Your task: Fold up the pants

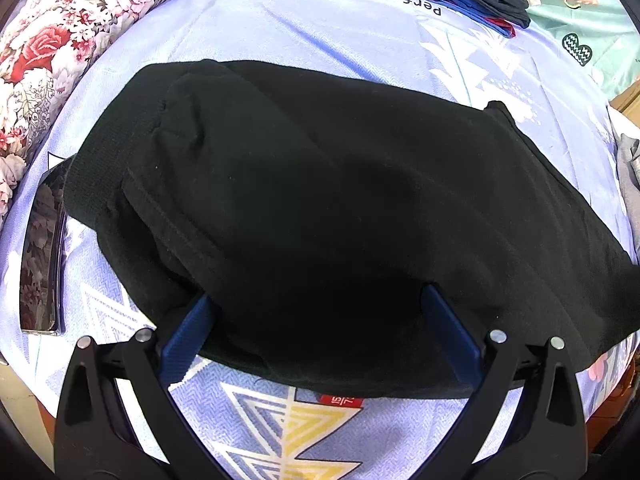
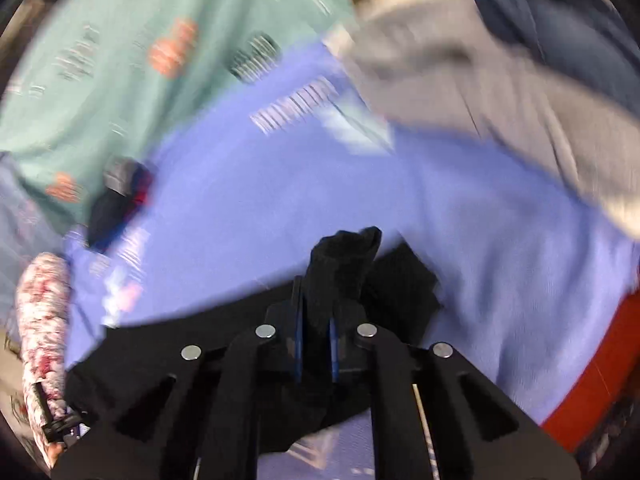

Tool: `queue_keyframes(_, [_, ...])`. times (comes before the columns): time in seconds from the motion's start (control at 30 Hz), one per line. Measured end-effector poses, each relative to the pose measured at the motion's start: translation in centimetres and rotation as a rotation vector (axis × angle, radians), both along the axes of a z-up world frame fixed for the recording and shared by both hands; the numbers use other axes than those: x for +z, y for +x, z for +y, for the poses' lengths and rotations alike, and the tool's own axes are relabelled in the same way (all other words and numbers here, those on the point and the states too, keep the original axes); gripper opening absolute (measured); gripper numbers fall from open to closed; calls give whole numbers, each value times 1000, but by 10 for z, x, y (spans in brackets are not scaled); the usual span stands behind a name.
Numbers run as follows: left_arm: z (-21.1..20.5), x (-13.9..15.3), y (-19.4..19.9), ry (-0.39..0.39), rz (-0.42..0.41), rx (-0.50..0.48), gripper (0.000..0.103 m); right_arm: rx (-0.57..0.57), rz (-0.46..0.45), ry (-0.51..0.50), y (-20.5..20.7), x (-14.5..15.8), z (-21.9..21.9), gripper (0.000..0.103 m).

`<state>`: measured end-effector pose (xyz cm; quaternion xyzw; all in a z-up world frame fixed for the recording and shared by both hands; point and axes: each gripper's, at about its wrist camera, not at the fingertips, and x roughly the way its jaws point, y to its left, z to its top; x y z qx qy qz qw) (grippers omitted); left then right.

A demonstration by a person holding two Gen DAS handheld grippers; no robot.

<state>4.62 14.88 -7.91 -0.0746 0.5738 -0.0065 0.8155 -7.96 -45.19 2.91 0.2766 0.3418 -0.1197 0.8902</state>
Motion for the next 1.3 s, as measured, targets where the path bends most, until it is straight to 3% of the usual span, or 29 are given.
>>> queue_keyframes(0.1, [-1,0,2,-3,0,7,101,12,-217,-4,-19,33,-7,9])
queue_keyframes(0.17, [-1,0,1,1,-7,8,101,6,-258,-8,-25,29,-16,9])
queue_keyframes(0.23, [-1,-1,-1,10,-13,5,101,-38,-154,28,-19,2,-28,9])
queue_keyframes(0.37, [-5,-1,-1,32,-5,2,101,-114,150,86,-5,-89,-55,10])
queue_keyframes(0.43, [-5,-1,0,30,-1,7,101,-111,111,88,-12,-90,-56,20])
queue_keyframes(0.5, [-5,-1,0,33,5,11,101,-123,129,4,-17,-76,-52,37])
queue_keyframes(0.53, [-5,-1,1,35,6,14,101,-133,129,-25,-19,-70,-52,51])
queue_keyframes(0.57, [-6,-1,3,35,8,17,101,-149,121,-58,-23,-61,-52,52])
queue_keyframes(0.67, [-7,1,4,33,6,32,101,-150,91,-183,-23,-38,-44,52])
queue_keyframes(0.8, [-11,6,3,32,-13,23,101,58,150,-355,20,-31,-5,52])
queue_keyframes(0.83, [-11,8,2,30,-20,17,101,135,184,-422,35,-35,11,52])
queue_keyframes(0.93, [-12,10,-3,23,-32,5,101,283,282,-493,71,-58,34,50])
queue_keyframes(1.03, [-9,8,-5,19,-29,5,101,358,407,-541,94,-83,40,37])
queue_keyframes(1.13, [4,1,-7,18,-23,26,101,346,437,-587,99,-91,32,8])
queue_keyframes(1.23, [8,4,-7,1,-29,35,101,256,400,-464,103,-88,4,7])
queue_keyframes(1.27, [9,5,-8,7,-26,36,101,219,398,-461,104,-86,3,8])
queue_keyframes(1.3, [8,8,-10,18,-21,33,101,175,410,-535,105,-82,8,11])
